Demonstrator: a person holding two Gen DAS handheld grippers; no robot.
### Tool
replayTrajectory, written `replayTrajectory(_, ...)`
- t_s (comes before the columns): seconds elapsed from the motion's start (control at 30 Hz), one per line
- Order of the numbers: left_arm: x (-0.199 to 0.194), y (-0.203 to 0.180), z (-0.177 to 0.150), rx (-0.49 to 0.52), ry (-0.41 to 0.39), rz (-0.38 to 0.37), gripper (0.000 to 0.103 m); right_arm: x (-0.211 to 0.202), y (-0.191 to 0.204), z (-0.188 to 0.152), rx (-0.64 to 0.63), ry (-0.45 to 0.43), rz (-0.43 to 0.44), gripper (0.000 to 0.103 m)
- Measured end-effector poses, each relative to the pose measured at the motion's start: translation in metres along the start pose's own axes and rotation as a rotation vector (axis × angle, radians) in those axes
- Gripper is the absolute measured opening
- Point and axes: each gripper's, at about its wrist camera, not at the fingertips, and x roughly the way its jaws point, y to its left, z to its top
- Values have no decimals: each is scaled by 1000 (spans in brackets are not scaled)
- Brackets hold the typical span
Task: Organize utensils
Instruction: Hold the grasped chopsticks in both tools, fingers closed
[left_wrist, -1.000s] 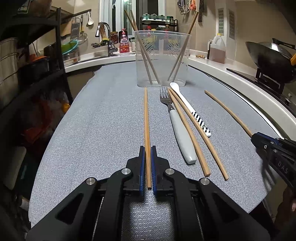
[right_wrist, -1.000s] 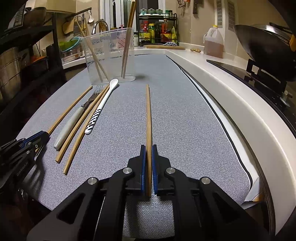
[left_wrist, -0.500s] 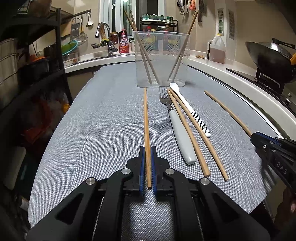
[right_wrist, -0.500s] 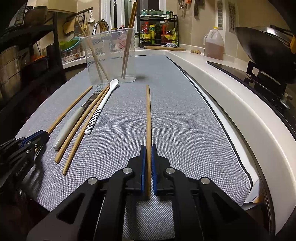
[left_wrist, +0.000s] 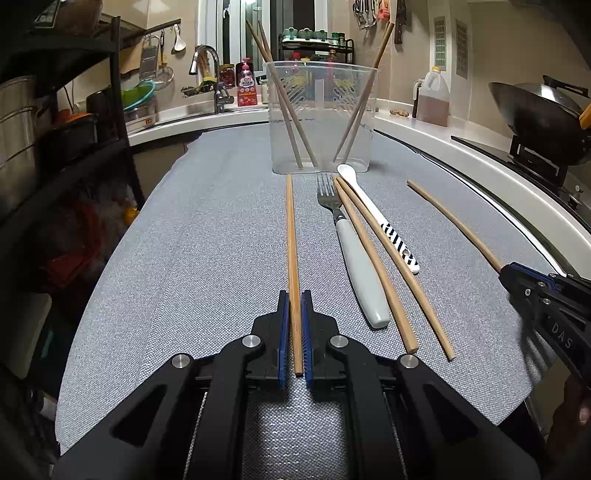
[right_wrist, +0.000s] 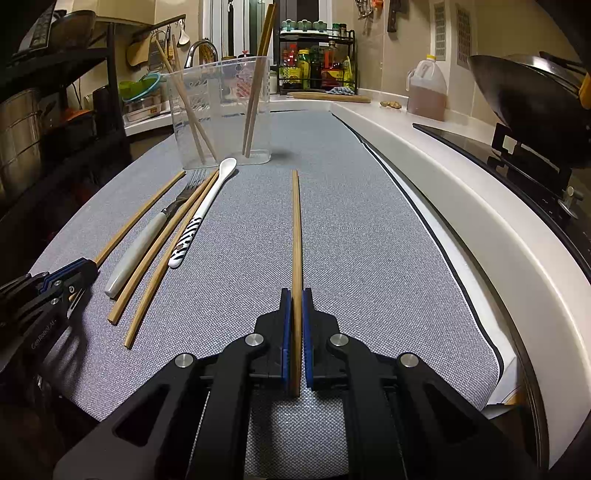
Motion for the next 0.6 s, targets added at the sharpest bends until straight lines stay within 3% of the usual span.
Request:
replayTrajectory(0.33, -1, -2, 1, 7, 6, -9, 6, -1, -1, 3, 15, 24, 1, 6)
replayTrajectory(0.6, -14, -1, 4, 12, -30, -13, 6, -19, -2, 12, 19, -10, -9, 6)
